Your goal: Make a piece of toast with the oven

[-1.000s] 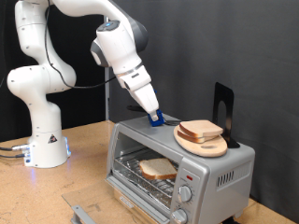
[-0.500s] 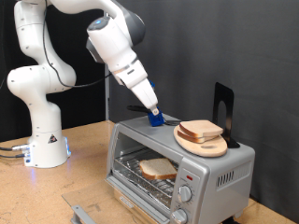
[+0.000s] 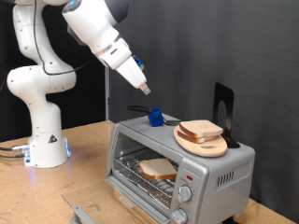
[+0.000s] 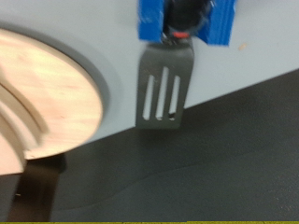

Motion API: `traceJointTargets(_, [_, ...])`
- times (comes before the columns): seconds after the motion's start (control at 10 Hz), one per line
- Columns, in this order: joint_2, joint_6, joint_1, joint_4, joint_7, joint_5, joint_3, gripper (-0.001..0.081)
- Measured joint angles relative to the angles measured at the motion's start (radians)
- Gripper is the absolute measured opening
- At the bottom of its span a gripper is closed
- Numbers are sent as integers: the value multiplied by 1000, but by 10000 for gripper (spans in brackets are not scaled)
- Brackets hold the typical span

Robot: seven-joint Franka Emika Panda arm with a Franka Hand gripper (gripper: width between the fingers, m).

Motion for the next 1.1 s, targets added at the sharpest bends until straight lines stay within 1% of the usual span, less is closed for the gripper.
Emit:
traceJointTargets(0.2, [0,-59,-24,18,0,-53,-18,682])
traceJointTargets(0.3, [1,-55,-24,17,0,-48,-17,682])
traceJointTargets(0.4, [1,-72,-24,17,-10,-32,-24,682])
traceJointTargets(0.5, [2,-123,-24,21,-27,-5,-52,682])
traceJointTargets(0.6, [9,-231,-24,35,-40,28,-102,682])
traceJointTargets(0.7, [31,-374,-25,65,-69,38,-168,682])
traceJointTargets(0.8, [65,-495,-28,101,-108,39,-229,682])
traceJointTargets(0.9, [96,-526,-36,123,-142,28,-267,682])
traceJointTargets(1.0, [113,-527,-37,132,-161,27,-271,682])
traceJointTargets(1.1, [113,-530,-37,131,-147,25,-270,682])
